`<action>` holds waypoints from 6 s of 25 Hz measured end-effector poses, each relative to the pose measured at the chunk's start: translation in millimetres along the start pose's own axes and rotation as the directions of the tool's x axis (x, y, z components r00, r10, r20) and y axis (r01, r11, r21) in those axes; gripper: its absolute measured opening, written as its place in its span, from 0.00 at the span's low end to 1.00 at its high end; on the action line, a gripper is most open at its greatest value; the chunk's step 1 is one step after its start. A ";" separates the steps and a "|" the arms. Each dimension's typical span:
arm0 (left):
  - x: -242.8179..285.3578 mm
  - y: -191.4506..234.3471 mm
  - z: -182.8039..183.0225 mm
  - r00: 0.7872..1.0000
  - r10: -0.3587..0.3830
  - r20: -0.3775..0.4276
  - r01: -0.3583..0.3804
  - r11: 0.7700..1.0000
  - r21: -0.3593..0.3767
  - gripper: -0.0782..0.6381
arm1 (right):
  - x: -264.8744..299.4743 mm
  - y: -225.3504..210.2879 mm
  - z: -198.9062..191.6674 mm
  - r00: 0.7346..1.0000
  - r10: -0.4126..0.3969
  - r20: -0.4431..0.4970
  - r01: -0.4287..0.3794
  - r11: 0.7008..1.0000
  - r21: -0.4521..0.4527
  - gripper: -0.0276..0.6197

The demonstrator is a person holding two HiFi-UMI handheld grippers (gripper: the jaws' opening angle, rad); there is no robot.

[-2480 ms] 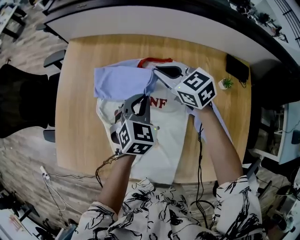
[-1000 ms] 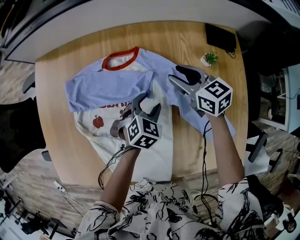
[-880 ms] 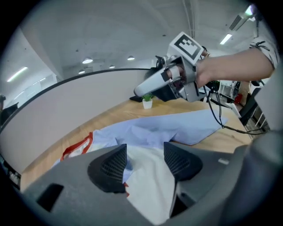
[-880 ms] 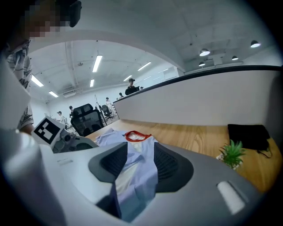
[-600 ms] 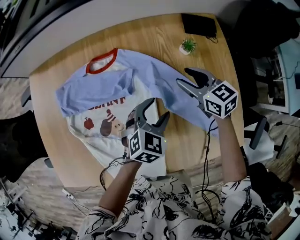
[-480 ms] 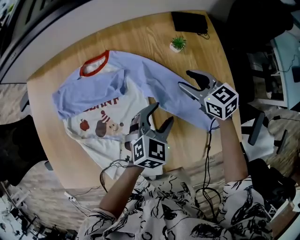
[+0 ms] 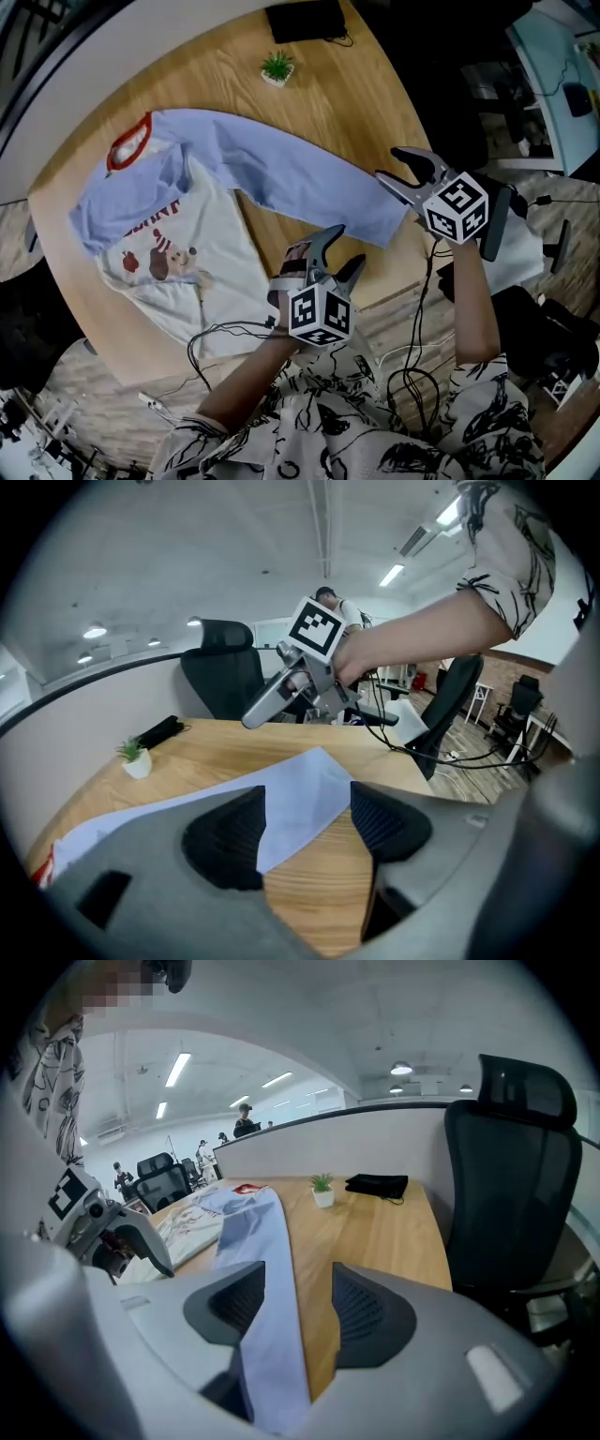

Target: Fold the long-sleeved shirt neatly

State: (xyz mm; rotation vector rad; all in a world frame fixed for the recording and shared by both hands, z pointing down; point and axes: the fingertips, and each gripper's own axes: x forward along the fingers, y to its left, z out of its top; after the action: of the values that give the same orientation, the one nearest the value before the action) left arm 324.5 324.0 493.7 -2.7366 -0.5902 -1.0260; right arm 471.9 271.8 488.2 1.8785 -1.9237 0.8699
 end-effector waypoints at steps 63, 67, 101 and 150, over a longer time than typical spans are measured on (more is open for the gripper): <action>-85.6 150.2 169.5 0.873 0.366 0.322 -0.289 0.920 -0.263 0.15 | -2.6 44.0 250.3 0.990 0.119 0.072 -0.083 0.921 -0.381 0.09; -146.1 178.6 154.3 0.825 0.448 0.344 -0.334 0.878 -0.342 0.15 | 25.1 97.3 294.1 0.977 0.198 0.076 -0.151 0.902 -0.405 0.09; -428.2 310.7 -198.1 0.627 0.779 -0.013 -0.570 0.447 -0.690 0.15 | 332.6 450.9 352.6 0.870 0.471 -0.147 -0.479 0.732 -0.484 0.09; -276.2 83.3 -284.1 0.949 0.296 -0.111 -0.315 0.862 -0.398 0.45 | 116.1 415.3 78.2 0.983 -0.011 0.182 0.030 0.995 -0.100 0.39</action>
State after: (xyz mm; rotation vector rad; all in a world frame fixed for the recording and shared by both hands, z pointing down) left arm 0.1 83.7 524.3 -3.0068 0.0931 -1.2403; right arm 70.0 112.9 415.2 1.9722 -2.0074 0.5998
